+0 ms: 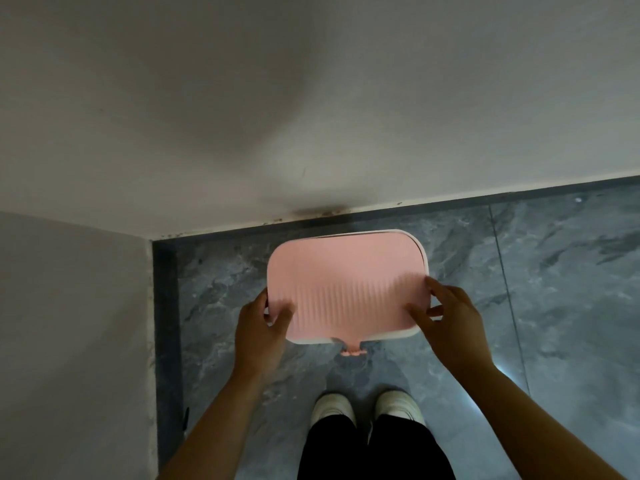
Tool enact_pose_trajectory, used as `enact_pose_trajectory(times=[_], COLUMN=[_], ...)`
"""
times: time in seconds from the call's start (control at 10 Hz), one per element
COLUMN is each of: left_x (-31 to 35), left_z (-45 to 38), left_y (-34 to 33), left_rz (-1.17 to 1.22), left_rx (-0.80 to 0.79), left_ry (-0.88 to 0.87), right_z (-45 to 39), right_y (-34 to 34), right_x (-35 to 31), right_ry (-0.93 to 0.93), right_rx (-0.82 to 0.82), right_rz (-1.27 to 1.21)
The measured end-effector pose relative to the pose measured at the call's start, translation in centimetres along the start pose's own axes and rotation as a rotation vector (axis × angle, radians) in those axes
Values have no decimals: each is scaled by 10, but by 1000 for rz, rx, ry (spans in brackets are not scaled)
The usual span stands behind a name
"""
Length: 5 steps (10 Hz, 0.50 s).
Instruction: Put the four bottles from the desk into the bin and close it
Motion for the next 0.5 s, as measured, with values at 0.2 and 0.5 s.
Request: enact_pose_trajectory(times=[0.2, 0.5], left_x=[-4, 25], left_z=[5, 47], left_y=[5, 55], left_rz=[-5, -63], left_rx=[-23, -29], left_ry=[55, 112], right_z=[7, 51], right_y=[5, 42], right_x=[1, -21], right_ry=[-45, -205], right_rx=[-11, -67], right_rz=[-12, -200])
Point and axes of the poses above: each hand's wrist, its own z-axis away from the middle knuckle, its own y-axis out of the back of the hand, x = y × z, the point moved 6 cm from there along -z, towards the middle knuckle, and after that the axes turned 1 degree about x, right-handed, at the moved point
